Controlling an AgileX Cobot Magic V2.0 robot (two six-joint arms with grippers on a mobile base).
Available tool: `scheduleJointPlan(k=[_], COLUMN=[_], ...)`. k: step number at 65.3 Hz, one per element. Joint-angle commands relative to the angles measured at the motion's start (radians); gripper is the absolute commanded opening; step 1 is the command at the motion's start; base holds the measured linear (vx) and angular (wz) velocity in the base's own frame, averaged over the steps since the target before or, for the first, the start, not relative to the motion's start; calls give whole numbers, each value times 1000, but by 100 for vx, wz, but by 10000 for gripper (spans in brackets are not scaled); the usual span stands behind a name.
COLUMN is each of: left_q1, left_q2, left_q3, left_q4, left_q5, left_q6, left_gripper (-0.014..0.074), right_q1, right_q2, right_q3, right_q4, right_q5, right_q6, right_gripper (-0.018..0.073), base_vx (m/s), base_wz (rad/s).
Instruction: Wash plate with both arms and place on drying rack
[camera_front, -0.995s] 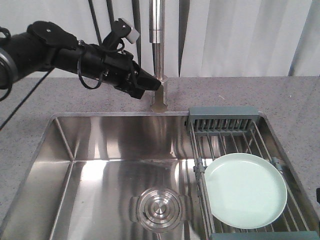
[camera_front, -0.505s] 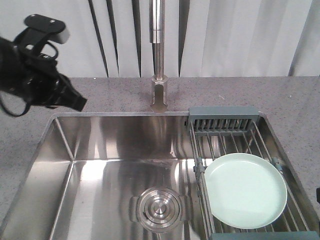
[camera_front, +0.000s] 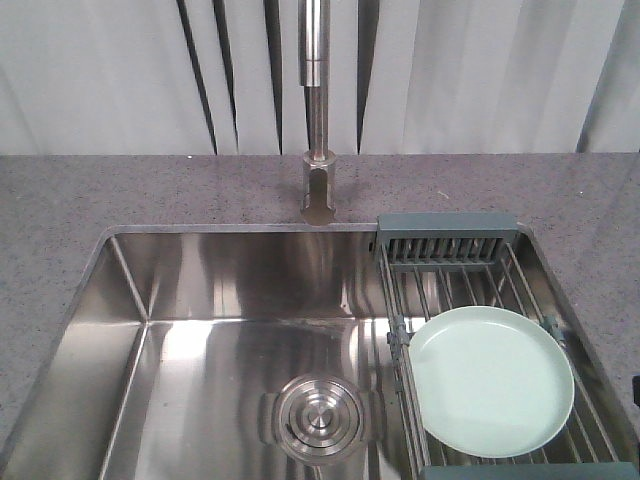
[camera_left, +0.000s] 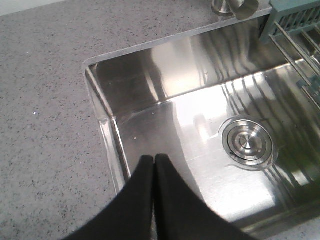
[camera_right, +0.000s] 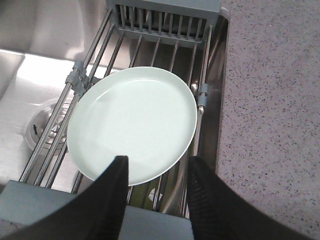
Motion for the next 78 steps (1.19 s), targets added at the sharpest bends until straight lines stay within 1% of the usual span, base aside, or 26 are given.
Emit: scheduleJointPlan(k=[1, 14, 23, 66, 78], left_q1=[1, 1, 1, 1, 1], left_q2=[-72, -166, -180, -178, -180], left_q3=[34, 141, 182, 188, 189], left_q4=[14, 14, 0, 2, 58], left_q5=[-91, -174, -167, -162, -160], left_q6=[-41, -43, -43, -42, -40], left_gripper=[-7, -7, -6, -6, -6], right_q1=[-4, -4, -4, -4, -4], right_q2=[1, 1, 1, 1, 1], right_q3=[-26, -26, -26, -26, -26], right_q4=[-4, -4, -4, -4, -4], right_q5=[-59, -59, -56, -56, -56], right_q6=[1, 1, 1, 1, 1], right_gripper=[288, 288, 288, 288, 288], base_vx=[0, 0, 0, 0, 0], base_wz=[0, 0, 0, 0, 0])
